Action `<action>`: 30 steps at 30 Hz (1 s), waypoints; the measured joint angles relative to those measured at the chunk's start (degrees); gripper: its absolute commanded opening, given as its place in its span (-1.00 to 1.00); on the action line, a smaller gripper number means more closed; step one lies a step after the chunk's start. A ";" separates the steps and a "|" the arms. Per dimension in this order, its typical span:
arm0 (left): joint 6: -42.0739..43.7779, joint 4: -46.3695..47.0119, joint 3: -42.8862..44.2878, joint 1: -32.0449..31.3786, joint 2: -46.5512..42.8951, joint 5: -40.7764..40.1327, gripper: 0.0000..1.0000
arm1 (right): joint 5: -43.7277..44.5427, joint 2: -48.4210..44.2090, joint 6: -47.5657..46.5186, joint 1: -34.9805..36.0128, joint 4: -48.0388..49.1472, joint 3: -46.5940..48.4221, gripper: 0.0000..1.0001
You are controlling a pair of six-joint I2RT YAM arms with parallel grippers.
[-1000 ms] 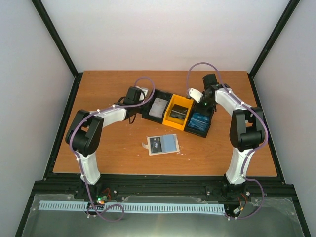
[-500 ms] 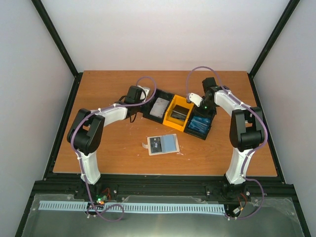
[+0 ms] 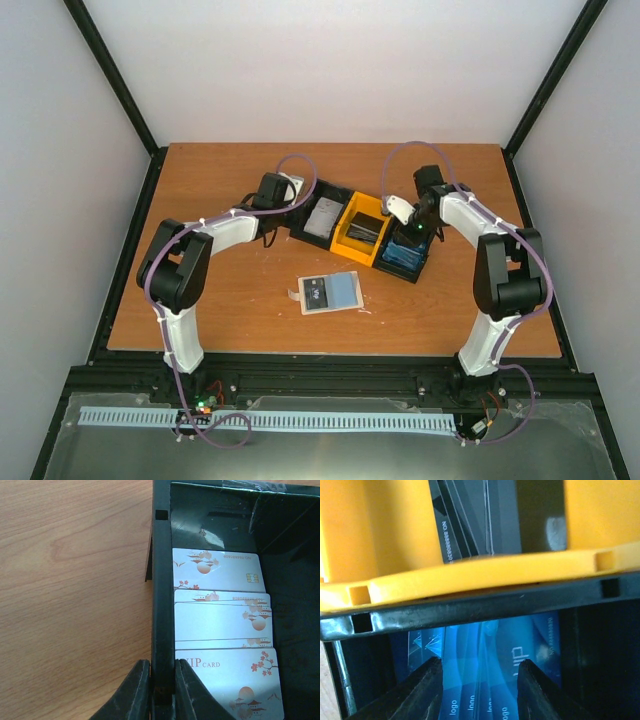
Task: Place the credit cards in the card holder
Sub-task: Pick up the credit card from the storage box.
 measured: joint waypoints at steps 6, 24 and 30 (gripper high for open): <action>0.00 0.00 0.02 0.00 0.00 0.02 -0.77 | 1.20 0.42 1.03 0.00 -0.17 -1.31 -0.10; 0.28 -0.02 0.52 0.00 0.42 0.39 -0.78 | 8.09 4.72 2.05 0.52 4.81 -1.66 -0.15; 0.39 -0.02 0.52 0.00 0.42 0.44 -0.77 | 8.98 4.72 2.05 0.52 6.32 -2.32 -0.09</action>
